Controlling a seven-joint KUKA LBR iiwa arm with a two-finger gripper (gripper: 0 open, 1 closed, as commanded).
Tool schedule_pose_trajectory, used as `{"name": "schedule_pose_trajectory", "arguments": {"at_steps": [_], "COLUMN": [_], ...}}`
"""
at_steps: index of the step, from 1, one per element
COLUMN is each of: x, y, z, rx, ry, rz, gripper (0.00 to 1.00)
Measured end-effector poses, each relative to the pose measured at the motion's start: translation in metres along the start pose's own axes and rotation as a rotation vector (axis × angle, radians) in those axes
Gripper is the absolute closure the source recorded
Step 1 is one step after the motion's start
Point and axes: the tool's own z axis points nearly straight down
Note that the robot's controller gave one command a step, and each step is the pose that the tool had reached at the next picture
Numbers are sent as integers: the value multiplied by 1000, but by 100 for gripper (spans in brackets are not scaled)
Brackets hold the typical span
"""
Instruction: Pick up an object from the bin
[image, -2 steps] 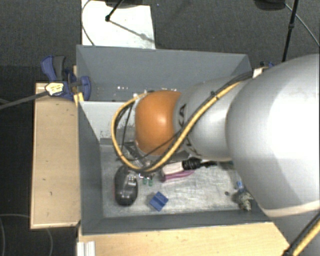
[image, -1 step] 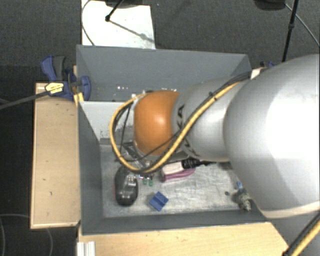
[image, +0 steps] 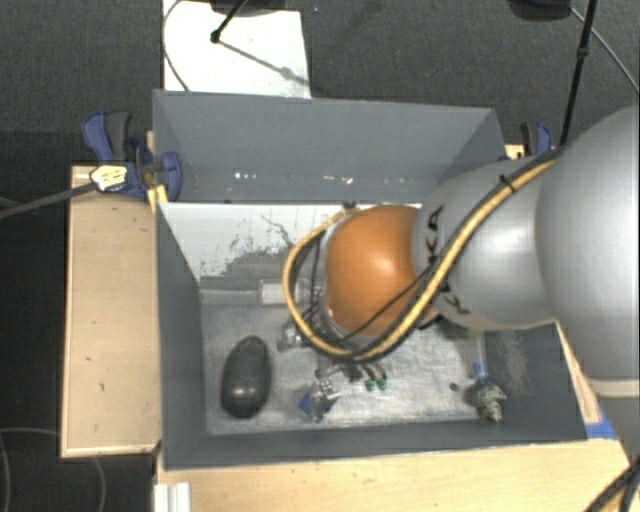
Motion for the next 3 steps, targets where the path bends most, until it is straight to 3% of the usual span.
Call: {"name": "schedule_pose_trajectory", "arguments": {"at_steps": [1,2,3], "x": [-53,-13,-17], "y": [86,93,95], "z": [37,39,40], "rx": [17,11,15], "ry": [13,-2,-1], "rz": [-78,140,10], "gripper": [0,0,0]}}
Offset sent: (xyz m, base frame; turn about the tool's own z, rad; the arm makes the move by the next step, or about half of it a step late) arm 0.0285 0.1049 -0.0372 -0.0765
